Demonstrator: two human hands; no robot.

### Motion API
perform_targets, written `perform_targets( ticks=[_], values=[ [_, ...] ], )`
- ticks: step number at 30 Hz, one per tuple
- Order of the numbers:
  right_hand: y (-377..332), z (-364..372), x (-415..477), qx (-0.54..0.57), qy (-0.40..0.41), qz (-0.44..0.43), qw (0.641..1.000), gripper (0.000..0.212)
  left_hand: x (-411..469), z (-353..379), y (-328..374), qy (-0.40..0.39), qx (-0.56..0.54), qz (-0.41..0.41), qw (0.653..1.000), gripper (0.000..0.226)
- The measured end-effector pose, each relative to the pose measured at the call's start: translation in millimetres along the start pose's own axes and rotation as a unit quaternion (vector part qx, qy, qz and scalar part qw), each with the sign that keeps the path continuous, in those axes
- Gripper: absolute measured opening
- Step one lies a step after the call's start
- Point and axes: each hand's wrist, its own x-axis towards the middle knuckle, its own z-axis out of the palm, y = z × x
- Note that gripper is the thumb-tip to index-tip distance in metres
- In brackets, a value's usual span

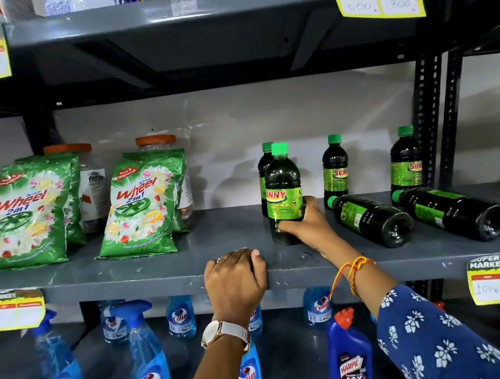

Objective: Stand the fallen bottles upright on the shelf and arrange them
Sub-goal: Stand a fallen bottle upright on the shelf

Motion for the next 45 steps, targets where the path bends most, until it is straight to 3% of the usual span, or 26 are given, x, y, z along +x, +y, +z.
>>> perform_targets(
  ticks=[6,12,19,26,34,40,45],
  values=[
    [1,0,1,0.019,-0.003,0.004,1.0,0.076,0,-1,1,-0.002,-0.005,-0.004,1.0,0.039],
    [-2,-2,-1,0.051,-0.03,-0.009,0.998,0.028,-1,0,0,0.002,-0.005,-0.005,1.0,0.039],
    [-1,-4,-1,0.071,-0.019,-0.001,0.997,0.031,0,1,-1,0.01,-0.006,0.001,1.0,0.039],
    [-1,-6,-3,0.077,-0.002,0.024,0.997,0.065,0,1,-2,0.003,-0.009,0.002,1.0,0.039],
    [-4,-6,-8,0.052,-0.019,-0.016,0.998,0.034,1,0,-1,-0.015,-0.006,0.001,1.0,0.041],
    [-6,-10,-12,0.034,-0.024,-0.006,0.999,0.033,0,-4,0,-0.023,-0.012,-0.007,1.0,0.041],
    [-8,-20,-27,-0.006,-0.045,-0.018,0.999,0.045,-1,-7,1,-0.017,-0.004,-0.008,1.0,0.041]
  ],
)
